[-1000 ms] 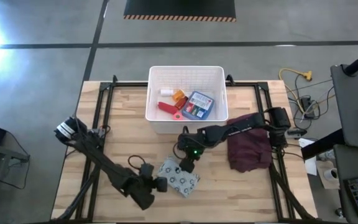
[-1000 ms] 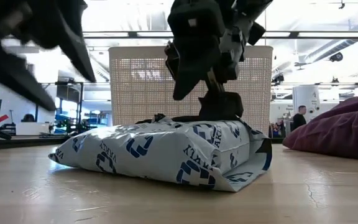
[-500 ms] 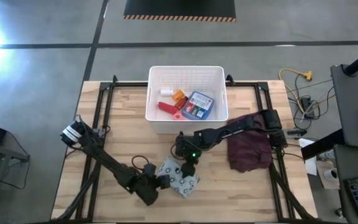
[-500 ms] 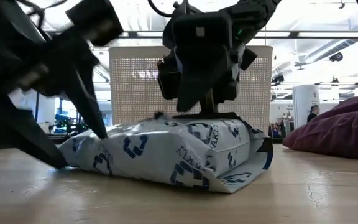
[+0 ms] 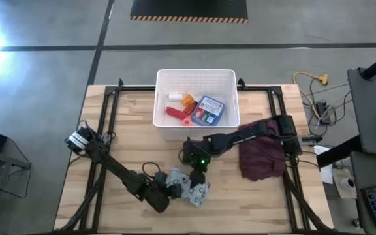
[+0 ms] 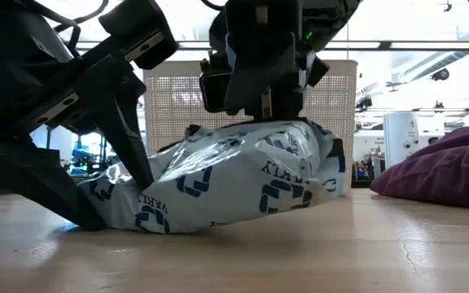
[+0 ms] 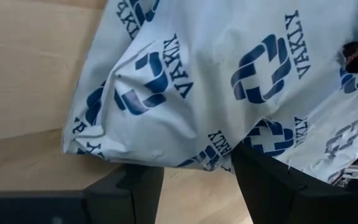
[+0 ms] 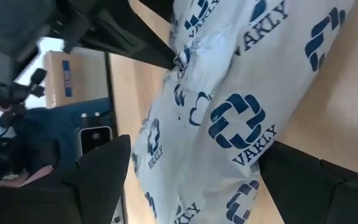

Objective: Pick & place medical supplies in basket/bin
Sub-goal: Put the mailer bag into the white bin

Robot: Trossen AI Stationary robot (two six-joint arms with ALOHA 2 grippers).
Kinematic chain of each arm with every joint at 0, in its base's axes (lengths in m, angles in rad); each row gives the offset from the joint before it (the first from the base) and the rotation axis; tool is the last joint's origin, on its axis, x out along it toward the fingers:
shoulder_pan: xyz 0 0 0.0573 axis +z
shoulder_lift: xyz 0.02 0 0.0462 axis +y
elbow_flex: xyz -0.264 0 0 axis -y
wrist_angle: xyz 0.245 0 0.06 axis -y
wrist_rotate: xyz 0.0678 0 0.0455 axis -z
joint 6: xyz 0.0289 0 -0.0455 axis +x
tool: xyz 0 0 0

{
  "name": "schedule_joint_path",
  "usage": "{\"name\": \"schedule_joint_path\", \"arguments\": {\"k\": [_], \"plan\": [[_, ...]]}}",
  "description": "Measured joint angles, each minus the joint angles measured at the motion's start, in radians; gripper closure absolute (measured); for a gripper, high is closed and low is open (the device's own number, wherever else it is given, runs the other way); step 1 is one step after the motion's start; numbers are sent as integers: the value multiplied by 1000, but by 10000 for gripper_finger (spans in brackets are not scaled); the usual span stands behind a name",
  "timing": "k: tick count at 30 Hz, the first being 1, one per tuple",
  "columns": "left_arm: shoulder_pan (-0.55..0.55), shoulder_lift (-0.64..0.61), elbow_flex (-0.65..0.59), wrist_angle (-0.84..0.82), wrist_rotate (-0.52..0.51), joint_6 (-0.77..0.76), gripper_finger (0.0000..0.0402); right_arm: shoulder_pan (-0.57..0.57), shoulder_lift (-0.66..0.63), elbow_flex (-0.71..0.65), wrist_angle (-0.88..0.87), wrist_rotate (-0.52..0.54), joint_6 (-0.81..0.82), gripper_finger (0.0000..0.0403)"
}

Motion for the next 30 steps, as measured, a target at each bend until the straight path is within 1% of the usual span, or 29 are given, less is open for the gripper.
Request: {"name": "schedule_joint_path", "arguments": {"k": [4,9,12,14,16,22,25,27,30], "plan": [[15,1,-18,8,4,-2,224,10,3,0,-34,52,-4,75],[36,2,-33,0,-4,4,224,23,9,0,-35,66,40,76],[41,3,-20,-11,-15,43,224,28,9,-1,-37,73,54,77],[41,3,-10,-12,-21,61,224,27,9,-1,-37,77,65,85],[41,3,-1,-17,-44,78,224,27,8,0,-41,84,73,106],[40,-5,16,-27,-67,113,224,25,-3,10,-50,86,79,203],[35,-18,33,-62,-91,164,224,25,-21,10,-50,90,69,238],[31,-28,63,-135,-111,181,224,23,-39,10,-51,106,61,251],[17,-58,141,-339,-148,187,224,14,-83,10,-54,131,53,255]]}}
